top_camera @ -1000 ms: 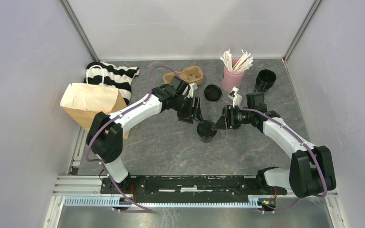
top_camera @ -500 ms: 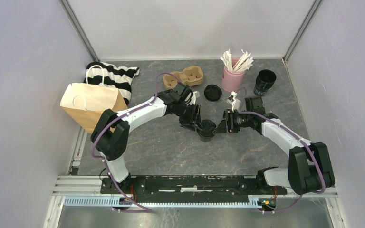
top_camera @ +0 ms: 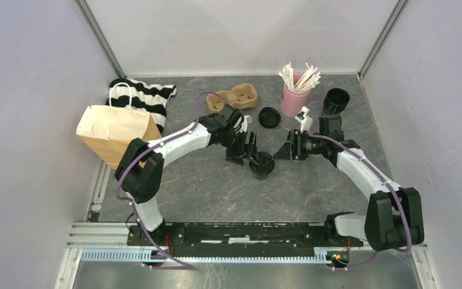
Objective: Pack the takeout coffee
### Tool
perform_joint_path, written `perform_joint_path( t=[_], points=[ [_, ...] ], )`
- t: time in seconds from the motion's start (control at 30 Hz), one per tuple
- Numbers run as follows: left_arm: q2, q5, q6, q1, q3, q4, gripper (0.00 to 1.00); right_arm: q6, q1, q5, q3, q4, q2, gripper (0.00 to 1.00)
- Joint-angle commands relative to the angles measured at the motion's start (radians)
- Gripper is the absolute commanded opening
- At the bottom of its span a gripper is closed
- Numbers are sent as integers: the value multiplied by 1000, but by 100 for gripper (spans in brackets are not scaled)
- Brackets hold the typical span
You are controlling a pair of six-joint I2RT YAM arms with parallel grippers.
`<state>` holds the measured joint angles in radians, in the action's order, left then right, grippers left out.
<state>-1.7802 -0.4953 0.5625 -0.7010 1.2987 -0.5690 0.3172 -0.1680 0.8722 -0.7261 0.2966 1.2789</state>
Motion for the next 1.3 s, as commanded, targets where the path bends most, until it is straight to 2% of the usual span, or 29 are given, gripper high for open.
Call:
perform_joint_path(
  t=[0.0, 0.1, 0.17, 0.2, 0.3, 0.5, 0.77, 1.0, 1.27],
  points=[
    [90, 1, 35, 28, 28, 41, 84, -16, 51, -16, -43, 23, -41, 68],
    [139, 9, 63, 56, -13, 60, 84, 11, 96, -31, -5, 3, -49, 63],
    [165, 17, 83, 73, -54, 75, 77, 10, 100, -32, 4, 0, -37, 56],
    [169, 21, 94, 78, -78, 78, 71, 10, 99, -27, 6, 1, -28, 53],
    [136, -28, 100, 84, -100, 80, 59, 27, 86, 13, 17, -34, 5, 52],
    [75, -59, 98, 84, -90, 83, 50, 70, 72, 33, 40, -107, 46, 44],
    [45, -77, 93, 83, -83, 93, 49, 80, 46, 44, 48, -133, 82, 42],
    [60, -78, 84, 76, -101, 100, 55, 84, 44, 44, 63, -148, 89, 42],
    [28, -86, 83, 62, -80, 104, 54, 89, 42, 51, 70, -163, 97, 41]
  ],
)
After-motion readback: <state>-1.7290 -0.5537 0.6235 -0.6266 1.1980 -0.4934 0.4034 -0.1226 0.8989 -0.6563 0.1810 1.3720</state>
